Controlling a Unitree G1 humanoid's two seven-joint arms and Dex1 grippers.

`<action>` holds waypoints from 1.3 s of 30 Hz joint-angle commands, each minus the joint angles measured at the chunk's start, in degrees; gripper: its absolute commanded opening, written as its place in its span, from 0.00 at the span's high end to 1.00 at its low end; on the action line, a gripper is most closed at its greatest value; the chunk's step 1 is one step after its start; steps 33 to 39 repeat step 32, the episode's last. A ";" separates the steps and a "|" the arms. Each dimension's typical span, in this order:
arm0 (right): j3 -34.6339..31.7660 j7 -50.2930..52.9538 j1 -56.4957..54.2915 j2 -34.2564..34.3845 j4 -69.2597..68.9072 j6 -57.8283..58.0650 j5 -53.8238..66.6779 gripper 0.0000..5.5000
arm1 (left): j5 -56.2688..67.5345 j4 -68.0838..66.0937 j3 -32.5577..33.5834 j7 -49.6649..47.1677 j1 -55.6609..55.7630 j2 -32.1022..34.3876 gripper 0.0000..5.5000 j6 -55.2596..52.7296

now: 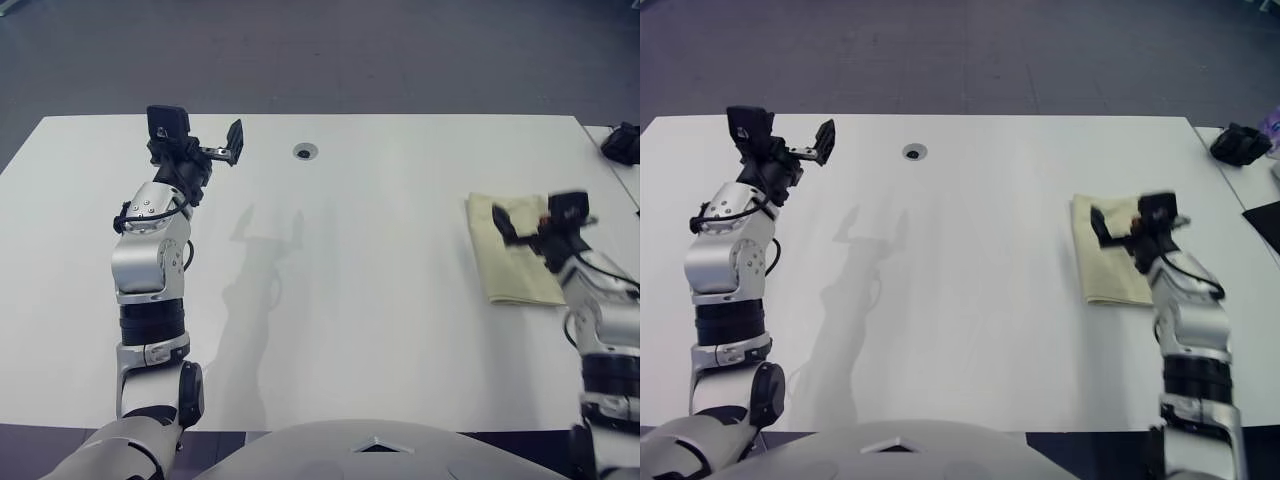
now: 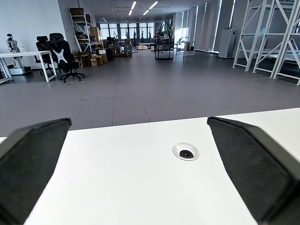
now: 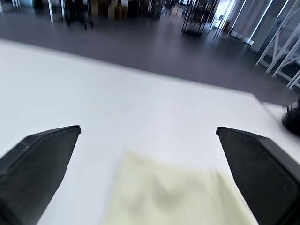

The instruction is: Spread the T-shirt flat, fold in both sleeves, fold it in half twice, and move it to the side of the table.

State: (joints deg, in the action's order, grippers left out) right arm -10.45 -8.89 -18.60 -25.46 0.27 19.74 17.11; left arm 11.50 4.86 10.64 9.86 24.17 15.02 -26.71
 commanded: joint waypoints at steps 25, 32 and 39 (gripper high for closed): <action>4.18 7.15 -5.93 10.53 9.25 1.85 -11.67 0.03 | -6.44 -10.20 -5.43 -3.26 3.40 -1.72 0.02 3.84; 4.02 6.86 -5.05 10.69 8.81 1.96 -11.96 0.03 | -6.79 -10.49 -5.84 -3.44 3.62 -1.79 0.02 4.11; 4.02 6.86 -5.05 10.69 8.81 1.96 -11.96 0.03 | -6.79 -10.49 -5.84 -3.44 3.62 -1.79 0.02 4.11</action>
